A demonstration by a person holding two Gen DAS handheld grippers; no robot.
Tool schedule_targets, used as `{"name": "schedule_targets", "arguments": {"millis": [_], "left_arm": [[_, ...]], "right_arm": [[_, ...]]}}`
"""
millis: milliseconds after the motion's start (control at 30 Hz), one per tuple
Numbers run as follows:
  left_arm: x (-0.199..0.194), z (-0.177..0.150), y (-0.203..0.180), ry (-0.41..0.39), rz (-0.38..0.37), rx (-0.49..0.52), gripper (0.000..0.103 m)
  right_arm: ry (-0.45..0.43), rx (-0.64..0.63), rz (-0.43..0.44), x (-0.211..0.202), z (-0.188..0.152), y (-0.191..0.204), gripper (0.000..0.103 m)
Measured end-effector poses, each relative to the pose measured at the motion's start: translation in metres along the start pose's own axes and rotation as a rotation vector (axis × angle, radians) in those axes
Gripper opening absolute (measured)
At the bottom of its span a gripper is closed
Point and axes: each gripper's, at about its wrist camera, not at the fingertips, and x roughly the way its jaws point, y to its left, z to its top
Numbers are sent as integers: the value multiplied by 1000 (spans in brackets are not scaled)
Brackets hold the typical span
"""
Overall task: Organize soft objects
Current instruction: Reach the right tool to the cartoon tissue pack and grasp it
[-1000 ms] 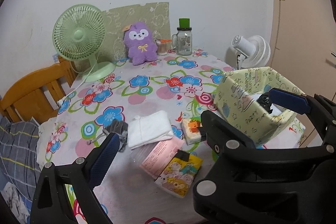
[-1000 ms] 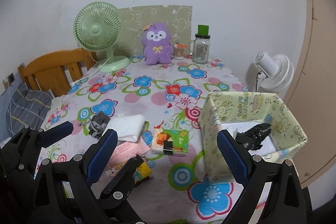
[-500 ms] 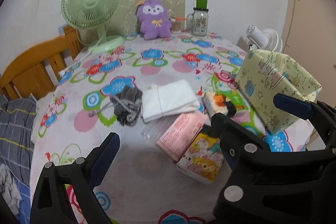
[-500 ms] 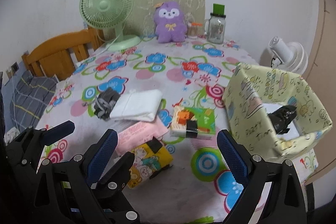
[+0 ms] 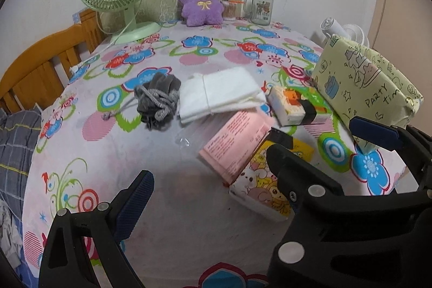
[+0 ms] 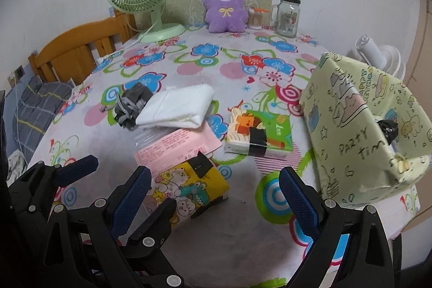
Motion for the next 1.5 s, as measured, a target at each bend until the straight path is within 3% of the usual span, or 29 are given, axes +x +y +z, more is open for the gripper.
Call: {"name": "schedule_targets", "arguments": {"millis": [433,867,1200,1500], "left_arm": [[-2,-6,20,5,50,-24,98],[-3,-14,29,-4,49,-22,99],[6,-12,23,9,42,-15,99],[8,-3,8,-11,21,26,100]], "right_arm": [[24,-1,35,11,-1,11,97],[71,22,59,27,-4,20,96],[88,41,44,32,-6,19,70],[70,91,5,28,-3,-4,62]]}}
